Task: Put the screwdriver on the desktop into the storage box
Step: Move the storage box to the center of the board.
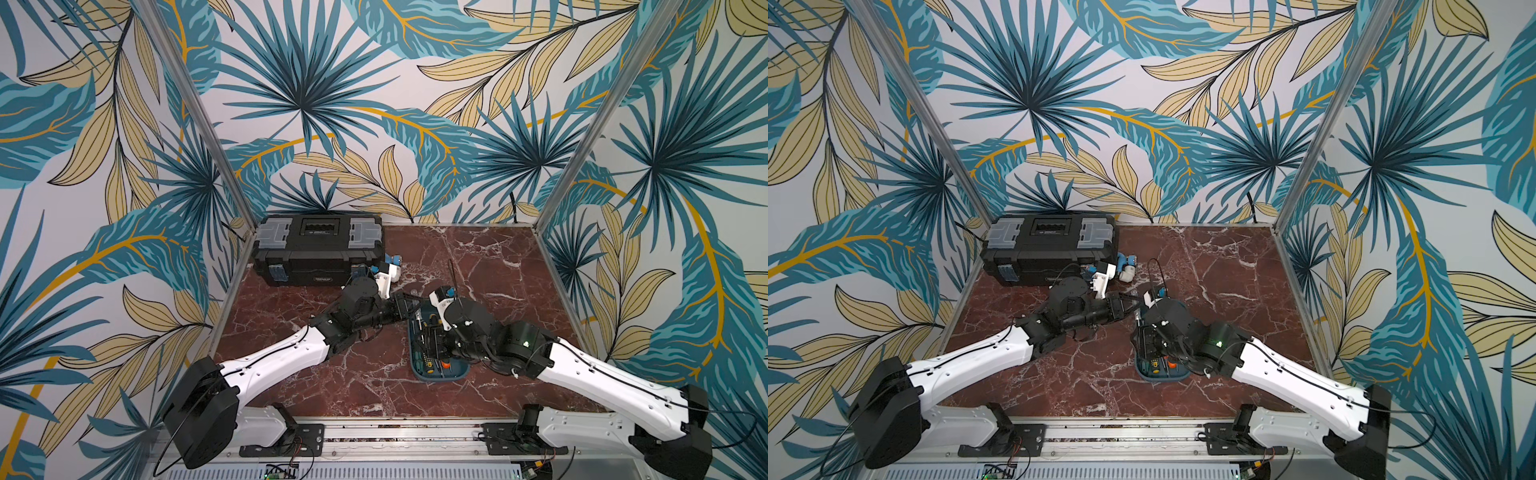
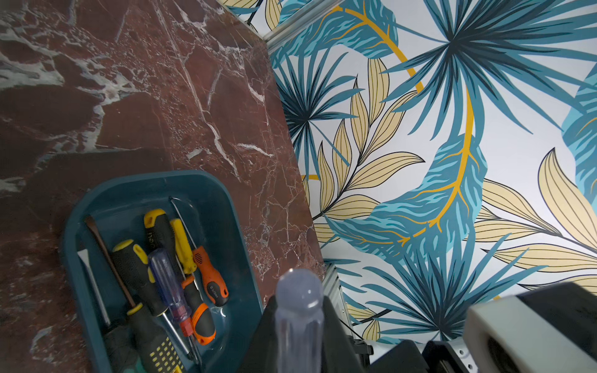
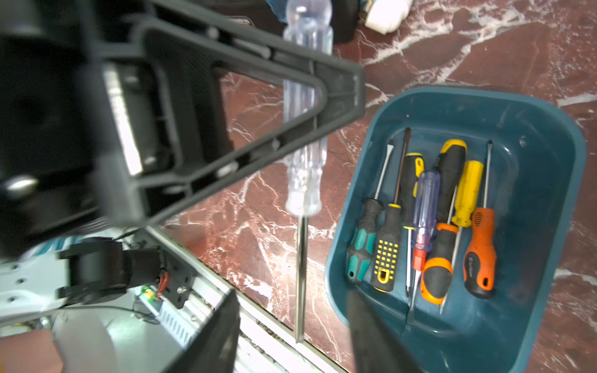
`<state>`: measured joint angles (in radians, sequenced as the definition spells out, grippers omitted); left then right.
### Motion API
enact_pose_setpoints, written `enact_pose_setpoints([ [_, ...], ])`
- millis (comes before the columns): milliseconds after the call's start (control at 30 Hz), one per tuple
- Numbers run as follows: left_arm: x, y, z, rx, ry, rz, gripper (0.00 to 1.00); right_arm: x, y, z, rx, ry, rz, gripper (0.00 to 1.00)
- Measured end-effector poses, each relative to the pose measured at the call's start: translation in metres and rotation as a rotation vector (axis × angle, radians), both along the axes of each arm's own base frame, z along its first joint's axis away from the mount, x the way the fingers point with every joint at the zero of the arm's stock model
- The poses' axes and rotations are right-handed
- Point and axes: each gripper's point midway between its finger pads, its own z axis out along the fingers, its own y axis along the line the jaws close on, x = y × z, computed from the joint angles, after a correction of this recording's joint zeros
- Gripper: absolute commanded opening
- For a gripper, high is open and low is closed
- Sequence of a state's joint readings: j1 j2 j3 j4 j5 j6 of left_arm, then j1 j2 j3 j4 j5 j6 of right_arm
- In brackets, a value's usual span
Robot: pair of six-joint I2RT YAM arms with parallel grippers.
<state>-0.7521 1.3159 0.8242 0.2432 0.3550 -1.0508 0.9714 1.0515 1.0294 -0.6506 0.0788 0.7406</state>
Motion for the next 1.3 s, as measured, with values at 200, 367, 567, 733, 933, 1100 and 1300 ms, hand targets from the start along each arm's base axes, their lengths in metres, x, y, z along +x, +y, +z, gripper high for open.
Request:
enact_pose_setpoints([
  [200,-0.008,-0.005,0.022,-0.152,-0.025,-0.052,0.00,0.003,-0.005,0.001,0.194,0.050,-0.010,0.58],
  [367,-0.017,-0.008,0.040,-0.238,-0.071,-0.105,0.00,0.002,-0.001,0.005,0.348,0.098,0.010,0.52],
  [567,-0.021,-0.010,0.032,-0.274,-0.064,-0.139,0.00,-0.003,0.002,0.037,0.473,0.065,0.056,0.39],
  [733,-0.024,-0.011,0.036,-0.303,-0.070,-0.161,0.00,-0.002,-0.001,0.035,0.482,0.079,0.040,0.29],
  [933,-0.024,-0.011,0.039,-0.310,-0.076,-0.167,0.00,-0.001,-0.001,0.035,0.482,0.081,0.038,0.23],
  [1100,-0.024,-0.010,0.040,-0.317,-0.078,-0.169,0.00,0.002,-0.002,0.032,0.476,0.089,0.027,0.11],
  [1300,-0.024,-0.010,0.041,-0.324,-0.071,-0.170,0.00,0.002,-0.002,0.031,0.470,0.083,0.032,0.05],
])
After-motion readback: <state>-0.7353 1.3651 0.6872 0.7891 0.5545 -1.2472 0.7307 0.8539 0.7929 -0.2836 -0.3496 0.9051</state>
